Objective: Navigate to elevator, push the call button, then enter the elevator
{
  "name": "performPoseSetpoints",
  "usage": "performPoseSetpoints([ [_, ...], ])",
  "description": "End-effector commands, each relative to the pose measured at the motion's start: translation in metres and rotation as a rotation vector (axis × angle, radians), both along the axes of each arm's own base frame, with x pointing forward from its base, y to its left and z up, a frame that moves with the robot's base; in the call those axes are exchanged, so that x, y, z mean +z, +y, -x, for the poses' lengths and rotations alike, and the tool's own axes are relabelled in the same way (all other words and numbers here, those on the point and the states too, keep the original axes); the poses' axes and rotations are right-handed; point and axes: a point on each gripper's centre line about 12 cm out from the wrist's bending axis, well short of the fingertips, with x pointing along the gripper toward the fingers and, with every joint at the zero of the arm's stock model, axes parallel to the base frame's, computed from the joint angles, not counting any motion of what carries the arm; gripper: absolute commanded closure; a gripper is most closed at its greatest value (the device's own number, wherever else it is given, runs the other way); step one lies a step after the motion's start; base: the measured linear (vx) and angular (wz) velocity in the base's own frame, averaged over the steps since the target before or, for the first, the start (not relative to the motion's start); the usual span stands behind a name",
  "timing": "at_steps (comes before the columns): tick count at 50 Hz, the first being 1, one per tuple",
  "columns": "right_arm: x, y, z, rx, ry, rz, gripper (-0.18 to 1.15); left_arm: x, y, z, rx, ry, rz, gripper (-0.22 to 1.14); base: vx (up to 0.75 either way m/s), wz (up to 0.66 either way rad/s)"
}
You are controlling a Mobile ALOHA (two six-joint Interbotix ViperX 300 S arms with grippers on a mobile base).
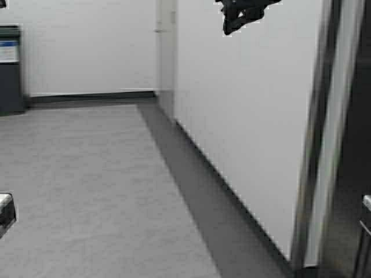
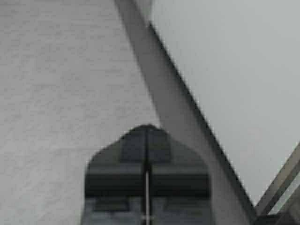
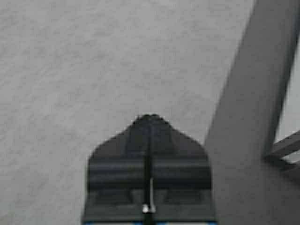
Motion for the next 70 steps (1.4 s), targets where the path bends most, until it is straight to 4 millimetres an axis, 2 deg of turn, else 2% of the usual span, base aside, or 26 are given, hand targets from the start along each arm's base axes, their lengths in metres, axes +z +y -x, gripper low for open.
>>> performPoseSetpoints([
  [1, 0.015, -0.020, -0.009, -0.065, -0.045, -0.039, 0.91, 0.010, 0.000, -0.002, -0.002, -0.035, -0.001, 0.89, 0.49, -0.35],
  [10, 0.021, -0.025, -0.009, -0.085, -0.060, -0.065, 0.91, 0.012, 0.000, 0.004, -0.003, -0.057, -0.005, 0.89, 0.50, -0.38],
  [22, 0.008, -0.027, -0.005, -0.086, -0.035, -0.054, 0.91, 0.006, -0.003, 0.000, -0.015, -0.034, -0.006, 0.89, 0.50, -0.41],
  [30, 0.011, -0.028, -0.007, -0.089, -0.043, -0.056, 0.91, 0.008, -0.020, -0.001, -0.098, -0.047, -0.018, 0.89, 0.45, -0.47],
  [36, 0.005, -0.036, -0.011, -0.114, -0.029, -0.048, 0.91, 0.008, -0.030, 0.003, -0.153, -0.054, -0.028, 0.89, 0.45, -0.70],
  [46, -0.003, -0.038, -0.007, -0.118, -0.008, -0.042, 0.91, 0.006, -0.048, 0.012, -0.246, -0.065, -0.036, 0.89, 0.43, -0.75],
  [62, -0.001, -0.039, -0.010, -0.124, -0.013, -0.045, 0.91, 0.002, -0.052, 0.002, -0.256, -0.028, -0.050, 0.89, 0.36, -0.52],
  [70, 0.003, -0.038, -0.012, -0.125, -0.022, -0.051, 0.91, 0.001, -0.051, 0.004, -0.257, -0.030, -0.056, 0.89, 0.34, -0.44],
])
